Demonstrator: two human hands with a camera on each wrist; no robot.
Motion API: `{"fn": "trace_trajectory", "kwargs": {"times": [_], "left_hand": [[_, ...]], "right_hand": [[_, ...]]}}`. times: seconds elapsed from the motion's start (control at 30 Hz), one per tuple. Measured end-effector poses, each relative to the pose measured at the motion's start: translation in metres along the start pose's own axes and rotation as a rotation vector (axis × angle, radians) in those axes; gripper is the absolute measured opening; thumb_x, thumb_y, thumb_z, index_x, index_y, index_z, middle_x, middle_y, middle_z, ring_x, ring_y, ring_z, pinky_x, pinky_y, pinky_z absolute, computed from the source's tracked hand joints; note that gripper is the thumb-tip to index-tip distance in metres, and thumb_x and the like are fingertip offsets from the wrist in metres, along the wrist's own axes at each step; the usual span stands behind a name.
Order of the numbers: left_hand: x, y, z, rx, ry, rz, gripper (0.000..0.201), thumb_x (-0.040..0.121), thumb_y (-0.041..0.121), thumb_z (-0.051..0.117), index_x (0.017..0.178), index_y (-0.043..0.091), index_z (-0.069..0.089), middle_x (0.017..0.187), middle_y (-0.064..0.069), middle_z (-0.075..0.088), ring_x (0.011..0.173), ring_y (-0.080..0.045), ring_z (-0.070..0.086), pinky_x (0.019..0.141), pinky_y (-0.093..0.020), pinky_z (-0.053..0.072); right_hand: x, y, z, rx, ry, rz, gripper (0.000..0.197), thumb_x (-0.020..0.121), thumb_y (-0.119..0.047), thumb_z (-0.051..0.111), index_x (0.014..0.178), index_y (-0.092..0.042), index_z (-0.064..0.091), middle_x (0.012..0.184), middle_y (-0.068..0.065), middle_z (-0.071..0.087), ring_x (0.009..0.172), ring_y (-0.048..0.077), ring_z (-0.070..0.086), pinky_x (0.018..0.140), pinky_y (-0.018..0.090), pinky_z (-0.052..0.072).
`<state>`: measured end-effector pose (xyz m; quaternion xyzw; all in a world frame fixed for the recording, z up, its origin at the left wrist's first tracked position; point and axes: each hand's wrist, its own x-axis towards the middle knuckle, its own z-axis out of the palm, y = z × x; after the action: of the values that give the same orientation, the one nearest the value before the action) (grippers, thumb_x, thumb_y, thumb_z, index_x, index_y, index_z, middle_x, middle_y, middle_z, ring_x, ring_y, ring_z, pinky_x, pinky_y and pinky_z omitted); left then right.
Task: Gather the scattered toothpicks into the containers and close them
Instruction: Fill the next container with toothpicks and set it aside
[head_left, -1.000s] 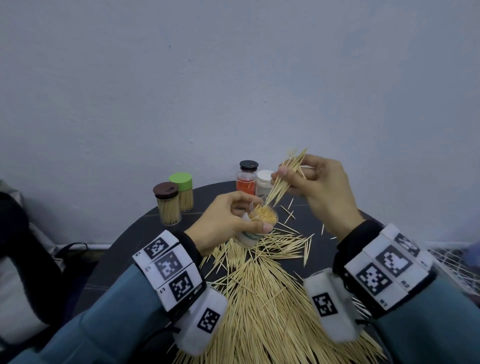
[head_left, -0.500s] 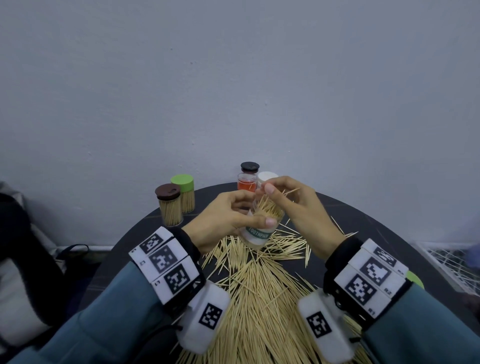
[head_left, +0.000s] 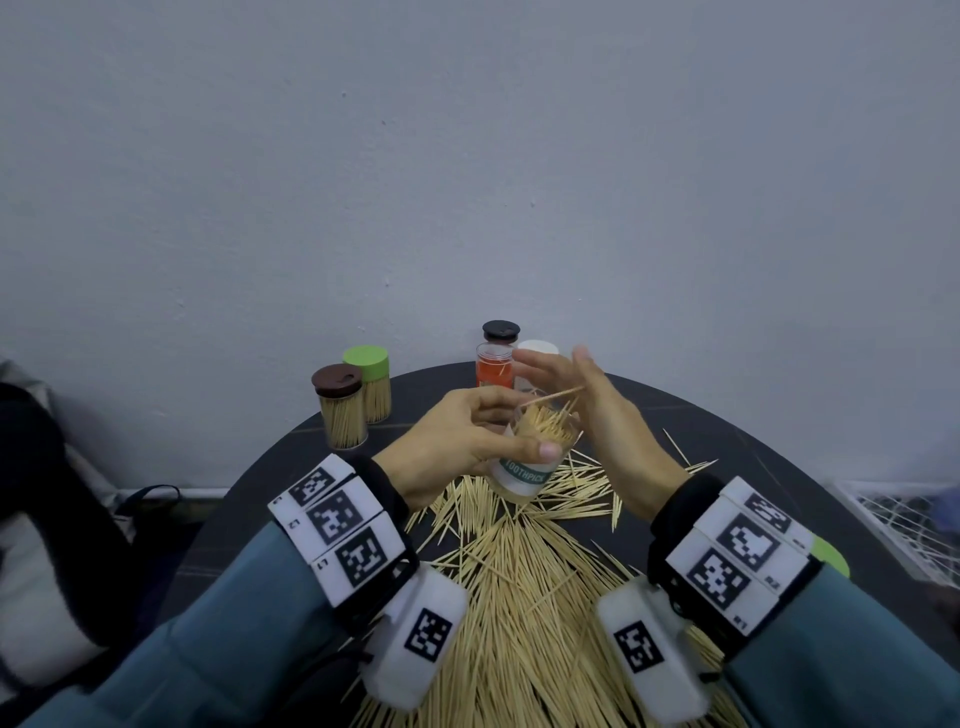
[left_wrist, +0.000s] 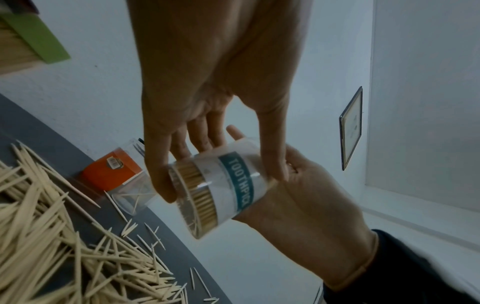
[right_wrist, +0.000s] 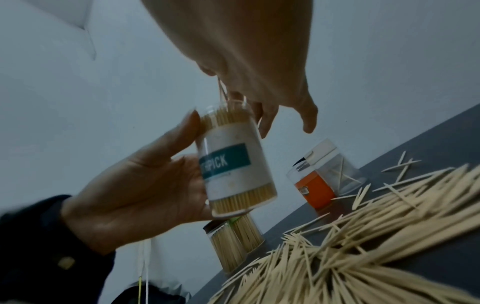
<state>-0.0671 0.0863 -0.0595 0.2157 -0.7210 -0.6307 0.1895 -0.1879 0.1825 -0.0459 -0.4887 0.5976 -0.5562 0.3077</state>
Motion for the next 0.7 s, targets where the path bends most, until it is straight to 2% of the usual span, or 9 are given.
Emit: {"fn": "trace_trajectory", "kwargs": {"times": [0.1, 0.2, 0.27, 0.33, 0.4, 0.43, 0.5, 0.6, 0.7], "left_hand": [[0.0, -0.001, 0.0, 0.005, -0.014, 0.005, 0.064, 0.061, 0.018, 0.082, 0.121, 0.015, 0.059, 0.117, -0.008, 0.065, 0.111, -0.02, 0.061, 0.088, -0.032, 0.053], [0.001, -0.004, 0.0, 0.014, -0.024, 0.007, 0.06, 0.066, 0.013, 0.083, 0.121, 0.014, 0.059, 0.117, -0.011, 0.064, 0.113, -0.022, 0.06, 0.088, -0.031, 0.052], [0.001, -0.004, 0.0, 0.025, -0.03, 0.009, 0.063, 0.06, 0.019, 0.086, 0.118, 0.019, 0.06, 0.117, -0.009, 0.064, 0.112, -0.019, 0.059, 0.087, -0.031, 0.052], [0.001, -0.003, 0.0, 0.021, -0.042, 0.01, 0.066, 0.057, 0.023, 0.087, 0.118, 0.019, 0.061, 0.117, -0.008, 0.064, 0.111, -0.018, 0.06, 0.086, -0.03, 0.051], [0.001, -0.003, 0.001, 0.009, -0.05, 0.016, 0.066, 0.058, 0.023, 0.083, 0.12, 0.018, 0.061, 0.117, -0.009, 0.064, 0.111, -0.019, 0.06, 0.088, -0.032, 0.052], [0.0, -0.002, 0.002, 0.002, -0.056, 0.018, 0.064, 0.059, 0.023, 0.081, 0.12, 0.018, 0.061, 0.117, -0.009, 0.064, 0.111, -0.019, 0.06, 0.089, -0.034, 0.053], [-0.001, -0.003, 0.003, -0.011, -0.072, 0.02, 0.062, 0.06, 0.022, 0.078, 0.119, 0.017, 0.06, 0.118, -0.011, 0.064, 0.111, -0.021, 0.061, 0.09, -0.035, 0.053], [-0.002, -0.002, 0.006, -0.006, -0.083, 0.013, 0.063, 0.061, 0.021, 0.079, 0.121, 0.015, 0.06, 0.118, -0.012, 0.065, 0.111, -0.022, 0.062, 0.091, -0.037, 0.053], [-0.003, 0.0, 0.007, 0.001, -0.089, 0.014, 0.058, 0.062, 0.018, 0.082, 0.116, 0.018, 0.062, 0.118, -0.012, 0.065, 0.11, -0.019, 0.062, 0.086, -0.033, 0.054]], "right_hand": [[0.001, 0.005, 0.002, -0.116, -0.048, 0.053, 0.043, 0.101, -0.038, 0.019, 0.129, -0.025, 0.049, 0.119, -0.012, 0.055, 0.093, -0.016, 0.055, 0.07, -0.003, 0.041], [0.004, 0.013, 0.0, -0.235, -0.065, 0.081, 0.041, 0.1, -0.036, 0.029, 0.138, -0.024, 0.041, 0.137, -0.007, 0.047, 0.122, 0.005, 0.048, 0.097, 0.016, 0.039], [0.002, 0.006, -0.002, -0.248, -0.064, 0.087, 0.043, 0.099, -0.041, 0.027, 0.139, -0.03, 0.038, 0.135, -0.014, 0.045, 0.122, -0.001, 0.041, 0.094, 0.013, 0.034], [0.0, -0.002, -0.005, -0.217, -0.053, 0.084, 0.037, 0.099, -0.045, 0.022, 0.131, -0.039, 0.039, 0.127, -0.019, 0.048, 0.107, -0.015, 0.046, 0.089, 0.004, 0.035], [-0.001, -0.006, -0.007, -0.201, -0.067, 0.095, 0.033, 0.1, -0.04, 0.019, 0.129, -0.041, 0.036, 0.118, -0.02, 0.046, 0.089, -0.024, 0.045, 0.069, -0.01, 0.034], [-0.001, -0.006, -0.007, -0.204, -0.088, 0.109, 0.036, 0.101, -0.037, 0.021, 0.135, -0.036, 0.033, 0.118, -0.017, 0.044, 0.087, -0.021, 0.045, 0.062, -0.01, 0.034], [0.0, -0.003, -0.007, -0.23, -0.134, 0.157, 0.038, 0.101, -0.032, 0.028, 0.139, -0.029, 0.028, 0.118, -0.01, 0.042, 0.088, -0.014, 0.045, 0.061, -0.009, 0.037], [-0.003, -0.006, -0.008, -0.278, -0.126, 0.189, 0.031, 0.1, -0.03, 0.033, 0.131, -0.032, 0.029, 0.112, -0.012, 0.044, 0.088, -0.011, 0.047, 0.062, -0.006, 0.039], [-0.011, -0.017, -0.014, -0.292, -0.066, 0.199, 0.047, 0.098, -0.039, 0.032, 0.141, -0.023, 0.027, 0.125, -0.013, 0.041, 0.107, -0.001, 0.041, 0.071, 0.0, 0.038]]}}
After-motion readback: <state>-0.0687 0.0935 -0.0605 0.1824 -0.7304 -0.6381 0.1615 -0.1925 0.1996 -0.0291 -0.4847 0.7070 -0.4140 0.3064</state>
